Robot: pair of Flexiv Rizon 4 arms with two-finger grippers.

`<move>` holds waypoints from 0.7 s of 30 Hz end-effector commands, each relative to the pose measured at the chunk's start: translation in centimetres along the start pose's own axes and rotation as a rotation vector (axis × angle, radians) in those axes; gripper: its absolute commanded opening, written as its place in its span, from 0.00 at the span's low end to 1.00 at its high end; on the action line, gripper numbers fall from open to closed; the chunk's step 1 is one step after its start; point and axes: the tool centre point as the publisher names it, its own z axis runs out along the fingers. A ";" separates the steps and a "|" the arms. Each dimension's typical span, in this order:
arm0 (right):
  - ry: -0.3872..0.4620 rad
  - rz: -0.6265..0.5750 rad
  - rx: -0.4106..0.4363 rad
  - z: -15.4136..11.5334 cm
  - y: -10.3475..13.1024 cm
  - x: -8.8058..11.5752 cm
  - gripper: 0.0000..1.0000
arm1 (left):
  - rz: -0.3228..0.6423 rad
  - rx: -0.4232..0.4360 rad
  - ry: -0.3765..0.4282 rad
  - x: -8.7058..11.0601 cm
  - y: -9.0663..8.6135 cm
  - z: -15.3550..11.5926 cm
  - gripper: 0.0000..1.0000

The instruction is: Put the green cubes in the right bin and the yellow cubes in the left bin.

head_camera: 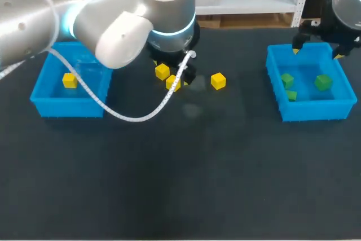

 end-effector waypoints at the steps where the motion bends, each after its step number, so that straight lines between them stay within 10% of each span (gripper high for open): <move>1: -0.007 0.002 0.002 -0.1 0.0 0.2 1.00 | -0.009 0.004 0.067 -0.8 -0.2 0.6 1.00; 21: -0.007 0.002 0.002 -0.1 0.0 0.2 1.00 | -0.091 0.068 0.146 0.0 0.1 2.9 1.00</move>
